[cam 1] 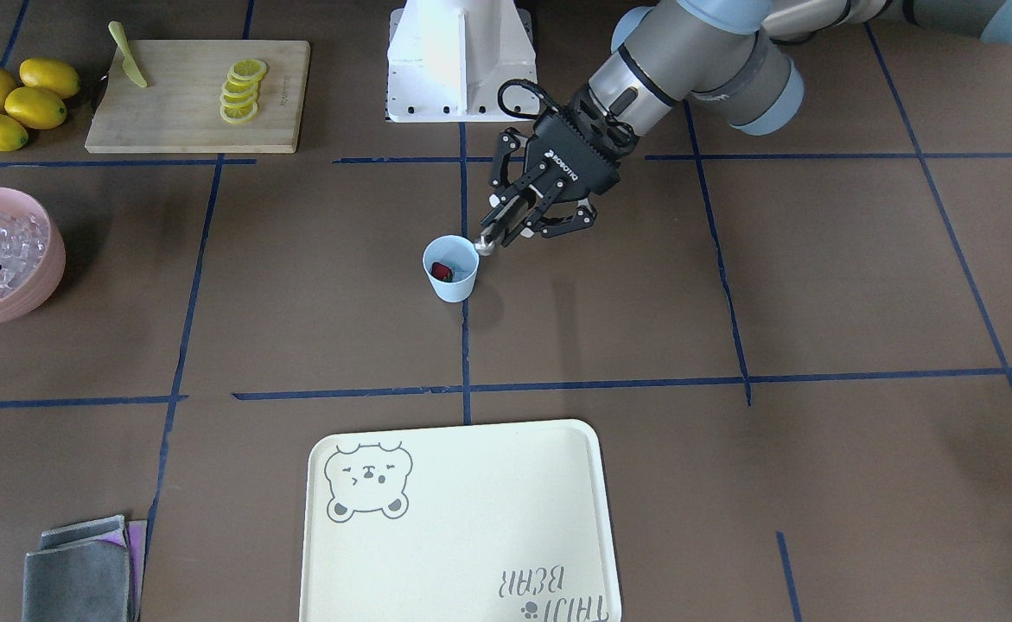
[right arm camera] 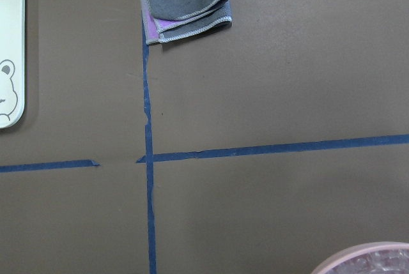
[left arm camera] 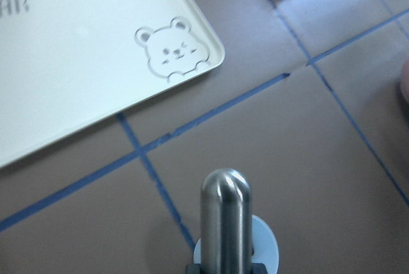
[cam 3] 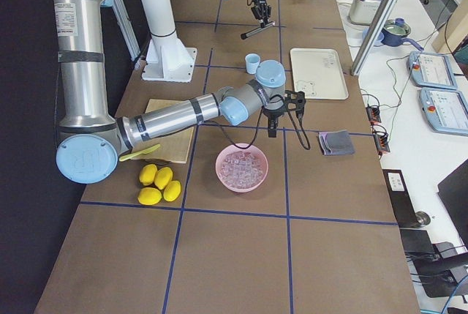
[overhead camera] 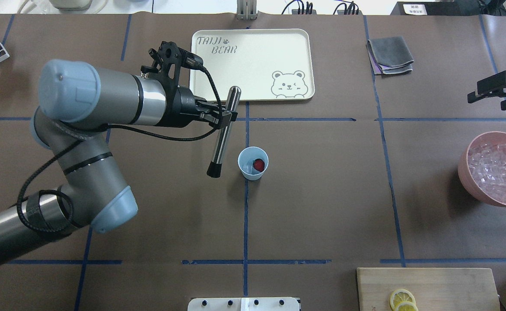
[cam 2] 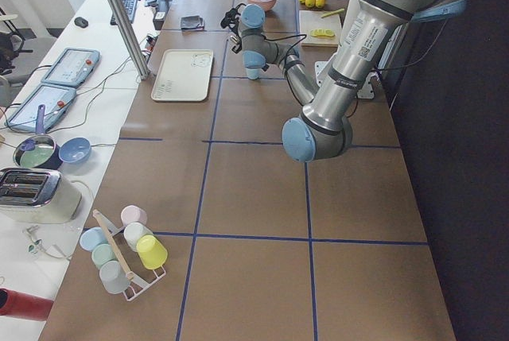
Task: Mash ice and strawberries in cup
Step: 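Lower the muddler tip into the blue cup with the left gripper, then press the muddler down onto the ice and strawberry in the cup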
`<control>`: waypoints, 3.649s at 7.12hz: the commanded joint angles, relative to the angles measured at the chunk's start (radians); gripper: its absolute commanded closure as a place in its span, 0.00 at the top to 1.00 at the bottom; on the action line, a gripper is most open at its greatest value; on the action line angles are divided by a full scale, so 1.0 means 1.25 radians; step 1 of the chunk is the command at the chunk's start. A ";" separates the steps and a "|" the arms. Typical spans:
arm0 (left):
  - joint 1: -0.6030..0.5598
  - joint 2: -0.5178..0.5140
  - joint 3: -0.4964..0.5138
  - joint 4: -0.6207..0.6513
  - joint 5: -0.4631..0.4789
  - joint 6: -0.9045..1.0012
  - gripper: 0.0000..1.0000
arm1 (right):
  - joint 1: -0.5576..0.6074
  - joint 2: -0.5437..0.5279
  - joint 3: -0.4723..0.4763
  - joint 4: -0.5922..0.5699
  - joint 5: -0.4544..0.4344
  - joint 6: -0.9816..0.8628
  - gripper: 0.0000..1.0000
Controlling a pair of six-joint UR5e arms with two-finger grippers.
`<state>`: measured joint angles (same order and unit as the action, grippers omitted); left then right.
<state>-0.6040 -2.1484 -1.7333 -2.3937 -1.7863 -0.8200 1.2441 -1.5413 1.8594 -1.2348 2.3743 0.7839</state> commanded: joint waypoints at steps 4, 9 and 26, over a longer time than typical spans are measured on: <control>0.190 -0.050 0.072 -0.281 0.509 0.199 0.00 | 0.000 0.000 0.000 0.000 0.000 0.004 1.00; 0.252 -0.025 0.102 -0.353 0.612 0.370 0.00 | 0.000 -0.001 -0.004 0.000 -0.001 0.005 1.00; 0.289 -0.013 0.135 -0.350 0.635 0.374 0.00 | -0.002 -0.003 -0.004 0.001 -0.005 0.005 1.00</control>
<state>-0.2424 -2.1639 -1.5556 -2.8329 -0.9925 -0.3540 1.2410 -1.5460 1.8546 -1.2333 2.3679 0.7908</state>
